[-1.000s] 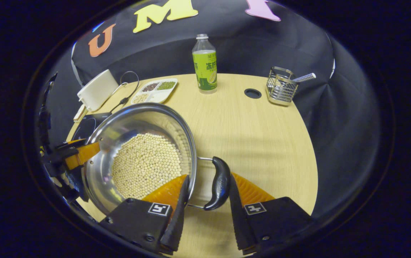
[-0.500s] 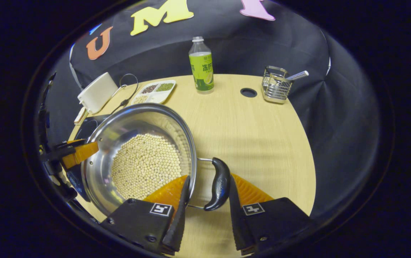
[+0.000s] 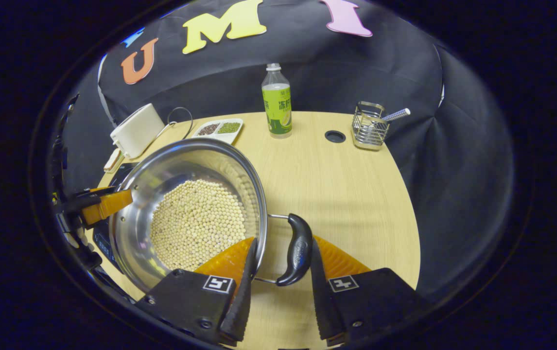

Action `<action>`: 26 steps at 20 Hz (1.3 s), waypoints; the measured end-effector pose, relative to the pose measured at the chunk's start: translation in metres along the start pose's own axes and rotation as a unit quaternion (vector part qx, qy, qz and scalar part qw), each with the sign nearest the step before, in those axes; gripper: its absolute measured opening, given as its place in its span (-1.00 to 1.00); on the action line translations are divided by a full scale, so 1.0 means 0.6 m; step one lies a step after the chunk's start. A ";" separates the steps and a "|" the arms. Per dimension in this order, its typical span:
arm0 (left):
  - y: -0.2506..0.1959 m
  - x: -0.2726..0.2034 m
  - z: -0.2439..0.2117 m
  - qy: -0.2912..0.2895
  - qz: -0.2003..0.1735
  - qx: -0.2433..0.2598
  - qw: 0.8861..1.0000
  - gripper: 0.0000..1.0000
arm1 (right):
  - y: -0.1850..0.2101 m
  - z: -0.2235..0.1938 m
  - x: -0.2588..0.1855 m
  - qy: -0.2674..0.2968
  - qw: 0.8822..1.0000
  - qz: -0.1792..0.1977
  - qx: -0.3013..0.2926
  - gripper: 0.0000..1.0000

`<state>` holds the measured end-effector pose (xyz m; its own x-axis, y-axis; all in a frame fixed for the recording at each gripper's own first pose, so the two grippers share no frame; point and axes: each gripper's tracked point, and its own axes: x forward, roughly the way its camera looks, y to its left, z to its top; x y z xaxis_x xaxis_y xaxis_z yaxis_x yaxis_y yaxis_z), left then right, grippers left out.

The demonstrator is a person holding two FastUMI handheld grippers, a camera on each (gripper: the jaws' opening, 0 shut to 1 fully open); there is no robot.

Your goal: First push the handle of the pot to place it horizontally, then grasp the pot with both hands and set it on the induction cooktop.

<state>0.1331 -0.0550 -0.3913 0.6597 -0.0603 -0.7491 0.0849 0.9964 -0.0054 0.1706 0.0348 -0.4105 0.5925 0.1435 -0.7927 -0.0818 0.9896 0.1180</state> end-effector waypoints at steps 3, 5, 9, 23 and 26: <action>0.013 -0.016 0.004 -0.006 0.001 -0.001 1.000 0.19 | 0.016 0.004 -0.011 -0.006 1.000 0.002 -0.002 0.11; 0.025 -0.024 0.007 -0.009 0.004 -0.003 1.000 0.19 | 0.027 0.007 -0.017 -0.010 1.000 0.004 -0.006 0.10; 0.060 -0.044 0.007 -0.015 0.012 -0.007 1.000 0.19 | 0.062 0.010 -0.023 -0.015 1.000 0.011 -0.006 0.11; 0.238 -0.082 -0.013 -0.013 0.046 -0.031 0.998 0.19 | 0.245 0.025 -0.015 -0.017 0.999 0.036 -0.035 0.11; 0.283 -0.084 -0.015 -0.010 0.053 -0.026 0.998 0.19 | 0.293 0.021 -0.007 -0.009 0.999 0.041 -0.031 0.11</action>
<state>0.1077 0.1177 -0.3602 0.6777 0.0456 -0.7339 -0.0255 0.9989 0.0386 0.1639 0.2082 -0.3786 0.5965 0.2243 -0.7706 -0.1796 0.9731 0.1442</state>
